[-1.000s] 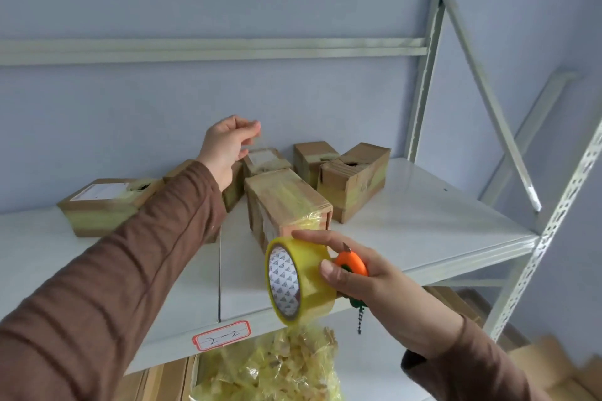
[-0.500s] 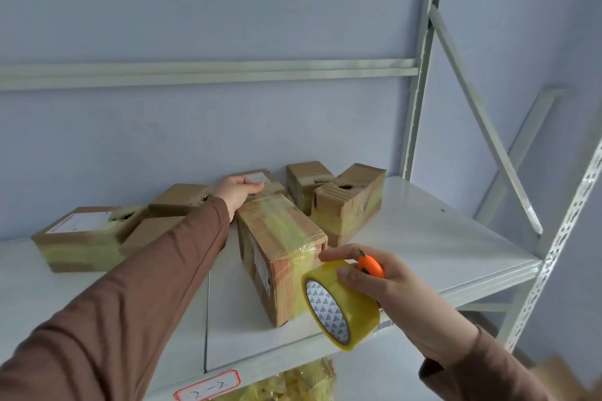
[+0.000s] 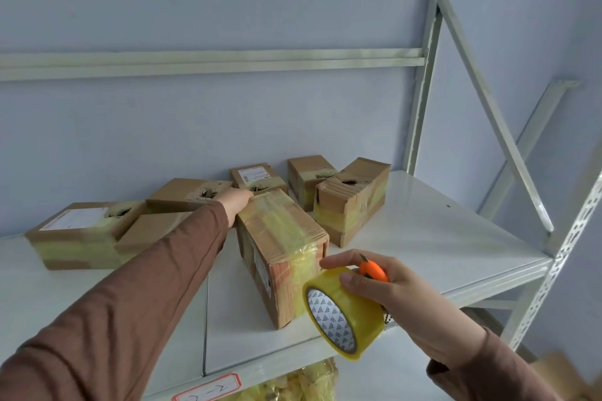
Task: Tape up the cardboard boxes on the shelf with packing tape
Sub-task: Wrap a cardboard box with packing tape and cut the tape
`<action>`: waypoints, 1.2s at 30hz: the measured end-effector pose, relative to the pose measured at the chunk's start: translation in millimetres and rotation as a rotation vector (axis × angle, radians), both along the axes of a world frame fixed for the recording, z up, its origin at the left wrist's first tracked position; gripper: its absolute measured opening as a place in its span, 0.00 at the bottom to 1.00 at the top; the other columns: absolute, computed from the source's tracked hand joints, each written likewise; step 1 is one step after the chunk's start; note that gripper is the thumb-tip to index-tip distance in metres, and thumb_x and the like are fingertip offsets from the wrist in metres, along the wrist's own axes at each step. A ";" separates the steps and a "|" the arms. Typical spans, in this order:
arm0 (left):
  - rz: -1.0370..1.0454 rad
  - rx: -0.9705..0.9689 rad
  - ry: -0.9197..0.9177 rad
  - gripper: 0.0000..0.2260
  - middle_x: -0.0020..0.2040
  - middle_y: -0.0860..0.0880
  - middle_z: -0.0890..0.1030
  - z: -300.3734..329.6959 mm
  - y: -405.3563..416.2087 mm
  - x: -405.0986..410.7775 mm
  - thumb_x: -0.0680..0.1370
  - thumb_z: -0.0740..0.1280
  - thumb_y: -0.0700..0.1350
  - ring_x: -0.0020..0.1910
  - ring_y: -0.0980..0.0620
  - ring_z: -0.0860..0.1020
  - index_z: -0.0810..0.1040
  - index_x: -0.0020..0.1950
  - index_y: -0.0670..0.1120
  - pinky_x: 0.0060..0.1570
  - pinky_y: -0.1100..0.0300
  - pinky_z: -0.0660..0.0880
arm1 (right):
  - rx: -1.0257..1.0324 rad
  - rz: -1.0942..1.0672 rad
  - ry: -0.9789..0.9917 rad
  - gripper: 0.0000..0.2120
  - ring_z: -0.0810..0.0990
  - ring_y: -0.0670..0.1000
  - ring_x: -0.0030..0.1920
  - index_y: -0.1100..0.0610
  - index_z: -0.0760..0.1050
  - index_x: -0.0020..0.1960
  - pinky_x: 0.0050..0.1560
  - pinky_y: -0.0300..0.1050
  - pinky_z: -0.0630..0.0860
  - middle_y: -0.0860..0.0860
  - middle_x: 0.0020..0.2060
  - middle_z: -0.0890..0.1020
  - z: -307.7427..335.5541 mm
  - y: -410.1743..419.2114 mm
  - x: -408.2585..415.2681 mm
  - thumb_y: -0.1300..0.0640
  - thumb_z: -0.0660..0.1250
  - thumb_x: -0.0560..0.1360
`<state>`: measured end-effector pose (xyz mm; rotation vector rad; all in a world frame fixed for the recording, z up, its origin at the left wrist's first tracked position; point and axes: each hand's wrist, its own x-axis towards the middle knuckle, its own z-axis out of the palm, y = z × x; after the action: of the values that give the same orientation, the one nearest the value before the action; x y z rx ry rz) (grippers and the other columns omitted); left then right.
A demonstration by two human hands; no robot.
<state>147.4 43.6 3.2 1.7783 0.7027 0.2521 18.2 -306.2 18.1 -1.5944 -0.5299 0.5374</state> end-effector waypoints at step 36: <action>-0.691 1.191 -0.191 0.21 0.80 0.58 0.64 13.6 -73.6 -152.2 0.82 0.55 0.65 0.79 0.58 0.62 0.60 0.76 0.73 0.73 0.57 0.66 | -0.003 -0.038 -0.223 0.10 0.80 0.64 0.55 0.36 0.82 0.58 0.63 0.62 0.77 0.60 0.55 0.80 -23.2 12.0 -11.8 0.48 0.70 0.80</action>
<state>-4.8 -30.0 16.7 2.9279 -0.3598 0.3945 6.4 -294.2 -5.1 -1.6742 -0.6634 0.3335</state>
